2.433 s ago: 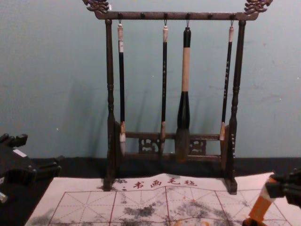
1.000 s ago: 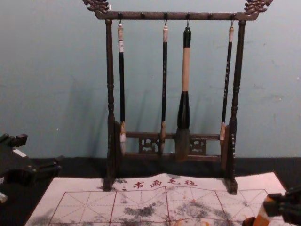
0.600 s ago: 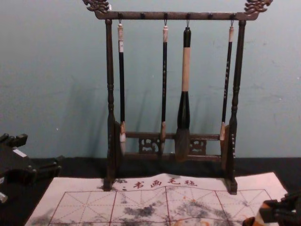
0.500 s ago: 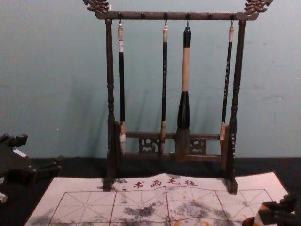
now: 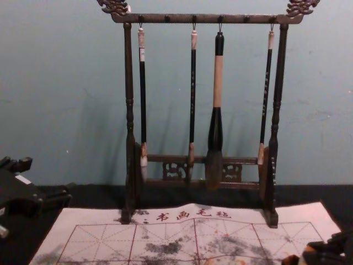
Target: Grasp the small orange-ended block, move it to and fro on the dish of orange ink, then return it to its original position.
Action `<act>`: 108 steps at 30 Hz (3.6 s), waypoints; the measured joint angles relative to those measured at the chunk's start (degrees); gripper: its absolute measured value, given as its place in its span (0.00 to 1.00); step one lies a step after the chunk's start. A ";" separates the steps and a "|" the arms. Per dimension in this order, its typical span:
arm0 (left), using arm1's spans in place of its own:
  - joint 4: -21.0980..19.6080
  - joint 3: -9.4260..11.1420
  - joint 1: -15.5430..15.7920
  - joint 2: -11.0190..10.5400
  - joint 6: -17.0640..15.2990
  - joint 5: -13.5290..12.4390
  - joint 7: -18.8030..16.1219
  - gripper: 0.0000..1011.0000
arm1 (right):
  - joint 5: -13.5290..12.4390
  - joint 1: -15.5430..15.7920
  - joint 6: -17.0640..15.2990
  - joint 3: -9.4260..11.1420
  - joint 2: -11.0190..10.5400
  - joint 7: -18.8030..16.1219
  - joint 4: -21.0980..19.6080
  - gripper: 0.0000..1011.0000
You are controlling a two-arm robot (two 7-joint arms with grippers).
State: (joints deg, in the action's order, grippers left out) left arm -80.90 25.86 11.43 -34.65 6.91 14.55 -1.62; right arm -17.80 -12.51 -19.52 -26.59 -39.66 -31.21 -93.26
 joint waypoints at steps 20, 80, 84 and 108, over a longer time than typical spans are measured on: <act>0.00 0.00 0.00 0.00 0.00 0.00 0.00 0.99 | 0.58 -0.24 -0.10 -0.33 0.15 -0.13 0.15 0.09; 0.00 0.00 0.00 0.00 0.00 0.00 0.00 0.99 | 0.53 -0.24 -0.15 -0.35 0.15 -0.13 0.17 0.99; 0.00 0.00 0.00 0.00 0.00 0.00 0.00 0.99 | 0.59 -0.18 0.08 -0.32 0.16 0.05 0.09 0.99; 0.00 0.00 0.00 0.00 0.00 0.00 0.00 0.99 | 7.80 10.08 15.94 12.02 13.21 27.60 1.94 0.99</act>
State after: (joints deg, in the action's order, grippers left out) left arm -80.90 25.86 11.43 -34.64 6.91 14.55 -1.62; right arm -10.01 -2.42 -3.57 -14.57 -26.45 -3.60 -91.32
